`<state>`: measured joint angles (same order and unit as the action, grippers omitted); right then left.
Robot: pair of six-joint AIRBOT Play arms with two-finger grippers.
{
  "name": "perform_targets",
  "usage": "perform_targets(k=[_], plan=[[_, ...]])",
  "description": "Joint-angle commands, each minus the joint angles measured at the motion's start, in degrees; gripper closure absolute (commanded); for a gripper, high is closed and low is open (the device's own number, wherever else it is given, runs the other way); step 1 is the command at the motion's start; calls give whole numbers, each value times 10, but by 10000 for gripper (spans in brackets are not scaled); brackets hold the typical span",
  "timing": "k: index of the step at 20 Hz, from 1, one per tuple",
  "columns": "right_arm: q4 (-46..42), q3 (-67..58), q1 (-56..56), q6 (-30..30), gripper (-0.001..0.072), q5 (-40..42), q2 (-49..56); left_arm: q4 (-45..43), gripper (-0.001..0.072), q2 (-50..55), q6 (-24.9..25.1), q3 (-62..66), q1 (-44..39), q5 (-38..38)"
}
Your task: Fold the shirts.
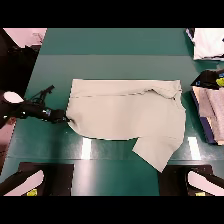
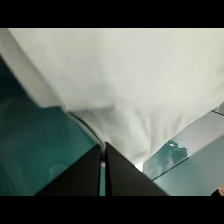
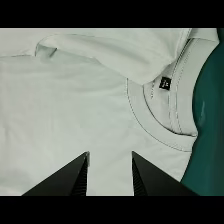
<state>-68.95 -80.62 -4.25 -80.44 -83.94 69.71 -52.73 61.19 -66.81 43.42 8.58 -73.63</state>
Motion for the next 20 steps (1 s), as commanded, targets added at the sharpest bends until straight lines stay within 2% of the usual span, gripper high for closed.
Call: perform_targets(k=[1,3,6,7,8,9,12,13,14,20], plan=[[-5,0,-2,0,405,-19,0,-54,683,-80,-35,20,0,-46],[-24,15,-2,0,405,-28,-5,-74,683,-103,-39,20,0,-86],[-30,112,-27,0,403,-29,-38,-82,683,-107,-47,20,0,-111],[-30,159,-42,0,364,-33,-55,-82,683,-107,-53,20,0,-108],[-30,204,-60,0,251,-40,-70,-82,682,-107,-53,20,0,-106],[-31,255,-82,0,195,-52,-84,-82,682,-107,-53,20,0,-101],[-30,393,-147,0,211,-59,-116,-81,682,-107,-53,20,0,-93],[-26,427,-164,7,288,-54,-122,-80,683,-107,-53,20,0,-93],[-19,455,-178,19,306,-47,-126,-79,682,-107,-53,20,0,-93],[33,540,-167,28,306,-2,-130,-63,682,-106,-52,20,0,-93]])
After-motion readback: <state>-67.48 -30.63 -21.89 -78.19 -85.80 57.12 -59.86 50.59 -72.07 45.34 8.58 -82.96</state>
